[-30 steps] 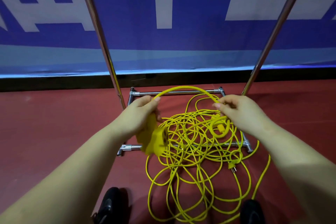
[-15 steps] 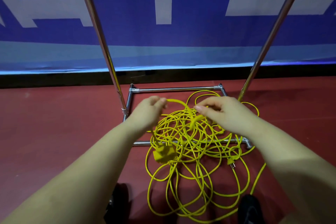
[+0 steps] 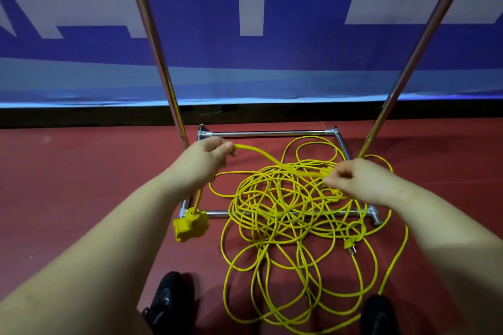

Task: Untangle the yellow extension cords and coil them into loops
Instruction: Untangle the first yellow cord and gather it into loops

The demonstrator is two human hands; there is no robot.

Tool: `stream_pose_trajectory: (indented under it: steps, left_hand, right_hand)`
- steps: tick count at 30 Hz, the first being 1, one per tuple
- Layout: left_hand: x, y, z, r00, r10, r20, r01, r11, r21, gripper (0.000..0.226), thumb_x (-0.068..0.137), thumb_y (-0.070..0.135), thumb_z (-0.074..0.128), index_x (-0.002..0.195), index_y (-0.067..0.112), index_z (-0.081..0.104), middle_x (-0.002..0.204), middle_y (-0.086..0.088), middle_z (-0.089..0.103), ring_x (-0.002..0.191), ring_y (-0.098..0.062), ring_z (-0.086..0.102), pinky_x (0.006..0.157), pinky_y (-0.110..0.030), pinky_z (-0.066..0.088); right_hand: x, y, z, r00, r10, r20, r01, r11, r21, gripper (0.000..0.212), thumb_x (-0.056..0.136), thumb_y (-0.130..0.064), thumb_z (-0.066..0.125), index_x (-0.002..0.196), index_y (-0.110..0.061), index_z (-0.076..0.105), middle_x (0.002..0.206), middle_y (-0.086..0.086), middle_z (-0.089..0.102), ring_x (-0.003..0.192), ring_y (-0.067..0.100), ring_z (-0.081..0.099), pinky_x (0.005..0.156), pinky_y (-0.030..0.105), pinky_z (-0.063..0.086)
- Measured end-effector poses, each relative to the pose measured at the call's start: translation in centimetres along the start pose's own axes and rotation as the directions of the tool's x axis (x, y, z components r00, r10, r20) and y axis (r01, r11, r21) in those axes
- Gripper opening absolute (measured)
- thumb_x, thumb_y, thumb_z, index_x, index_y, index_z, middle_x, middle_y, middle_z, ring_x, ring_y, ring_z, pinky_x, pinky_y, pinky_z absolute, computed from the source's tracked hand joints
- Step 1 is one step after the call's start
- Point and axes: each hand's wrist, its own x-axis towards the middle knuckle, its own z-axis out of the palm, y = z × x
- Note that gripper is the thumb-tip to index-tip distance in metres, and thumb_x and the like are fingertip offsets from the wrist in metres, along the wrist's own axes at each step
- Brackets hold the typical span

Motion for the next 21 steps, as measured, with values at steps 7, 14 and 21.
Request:
stream_pose_trajectory:
  steps: [7, 14, 21]
  left_hand:
    - [-1.1, 1.5, 2.7, 0.958, 0.047, 0.282, -0.004, 0.989, -0.151, 0.024, 0.098, 0.024, 0.045, 0.098, 0.004, 0.058, 0.044, 0.012, 0.039, 0.045, -0.007, 0.031, 0.048, -0.025, 0.024]
    - [-1.3, 2.4, 2.7, 0.946, 0.153, 0.287, -0.070, 0.958, -0.279, 0.023, 0.095, 0.027, 0.046, 0.089, 0.009, 0.060, 0.062, 0.005, 0.053, 0.053, -0.007, 0.049, 0.054, -0.017, 0.039]
    - [-1.1, -0.5, 4.5, 0.865, -0.088, 0.494, -0.060, 0.960, 0.275, 0.025, 0.096, 0.034, 0.050, 0.083, 0.013, 0.055, 0.078, -0.004, 0.058, 0.070, -0.018, 0.054, 0.069, -0.028, 0.046]
  right_hand:
    - [-0.7, -5.5, 3.0, 0.955, -0.278, 0.103, 0.206, 0.872, 0.444, 0.034, 0.089, -0.028, 0.059, 0.121, -0.022, 0.053, 0.109, -0.008, 0.060, 0.101, -0.002, 0.055, 0.090, 0.018, 0.041]
    - [-1.7, -8.3, 0.1, 0.970, -0.175, -0.166, 0.233, 0.494, 0.838, 0.023, 0.095, -0.018, 0.044, 0.073, -0.013, 0.051, 0.048, -0.010, 0.036, 0.041, 0.002, 0.032, 0.056, 0.020, 0.049]
    - [-1.3, -8.2, -2.7, 0.952, 0.039, -0.305, 0.301, 0.089, 0.950, 0.026, 0.099, -0.023, 0.038, 0.077, -0.013, 0.049, 0.046, -0.011, 0.034, 0.039, 0.002, 0.027, 0.047, 0.015, 0.037]
